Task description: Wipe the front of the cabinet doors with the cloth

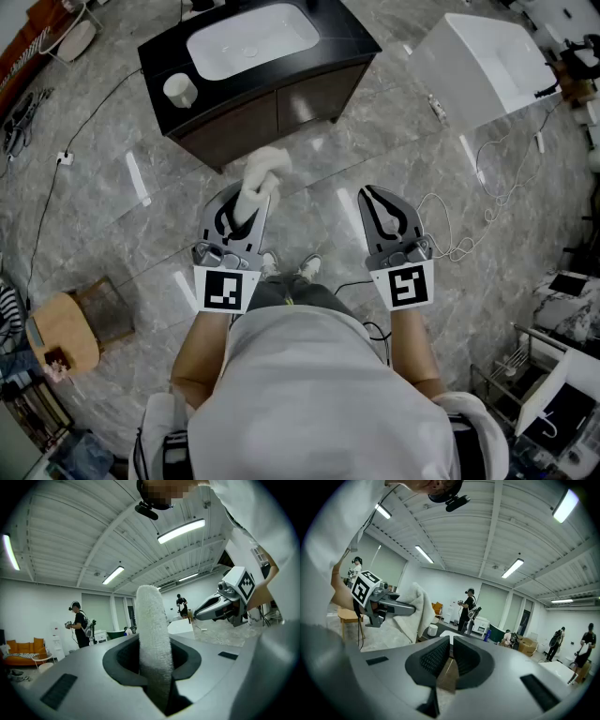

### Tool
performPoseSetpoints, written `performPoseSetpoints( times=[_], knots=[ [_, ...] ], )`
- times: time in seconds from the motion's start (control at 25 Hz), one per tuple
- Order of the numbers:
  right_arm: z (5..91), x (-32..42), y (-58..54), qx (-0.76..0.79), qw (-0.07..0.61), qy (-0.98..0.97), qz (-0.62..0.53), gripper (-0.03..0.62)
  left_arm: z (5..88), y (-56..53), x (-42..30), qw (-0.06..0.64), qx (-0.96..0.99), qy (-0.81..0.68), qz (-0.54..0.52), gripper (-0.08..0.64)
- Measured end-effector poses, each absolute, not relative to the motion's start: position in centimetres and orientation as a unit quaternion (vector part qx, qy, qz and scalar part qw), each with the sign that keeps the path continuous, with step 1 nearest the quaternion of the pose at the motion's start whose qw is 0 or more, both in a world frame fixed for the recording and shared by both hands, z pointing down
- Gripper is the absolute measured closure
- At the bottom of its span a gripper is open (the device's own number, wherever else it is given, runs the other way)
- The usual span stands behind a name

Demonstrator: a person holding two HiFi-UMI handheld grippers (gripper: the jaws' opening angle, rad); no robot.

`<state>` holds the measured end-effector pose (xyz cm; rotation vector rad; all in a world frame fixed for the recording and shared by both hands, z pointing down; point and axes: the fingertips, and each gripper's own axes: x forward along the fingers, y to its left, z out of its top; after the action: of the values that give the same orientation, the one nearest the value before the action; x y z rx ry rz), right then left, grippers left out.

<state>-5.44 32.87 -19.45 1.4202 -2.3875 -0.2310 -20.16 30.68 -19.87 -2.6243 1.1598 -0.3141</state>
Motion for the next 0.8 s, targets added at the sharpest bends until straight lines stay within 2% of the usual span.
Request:
performPoseSetpoints(
  times=[0.28,0.56,0.8],
  knots=[
    [-18.9,-4.7,33.6,0.497,0.177,-0.845,-0.083,0.541,-20.0,31.5,-19.9,0.136,-0.897,0.404,-0.120,0.454],
    [-18.9,-2.2,34.6,0.502,0.129,-0.853,-0.061,0.541,-20.5,32.5,-18.8,0.154,-0.884,0.422,-0.130,0.454],
    [-18.2,-0.6,34.1,0.507,0.124,-0.851,-0.060,0.541,-20.3,31.9,-19.9,0.077,-0.871,0.478,-0.082,0.454]
  ],
)
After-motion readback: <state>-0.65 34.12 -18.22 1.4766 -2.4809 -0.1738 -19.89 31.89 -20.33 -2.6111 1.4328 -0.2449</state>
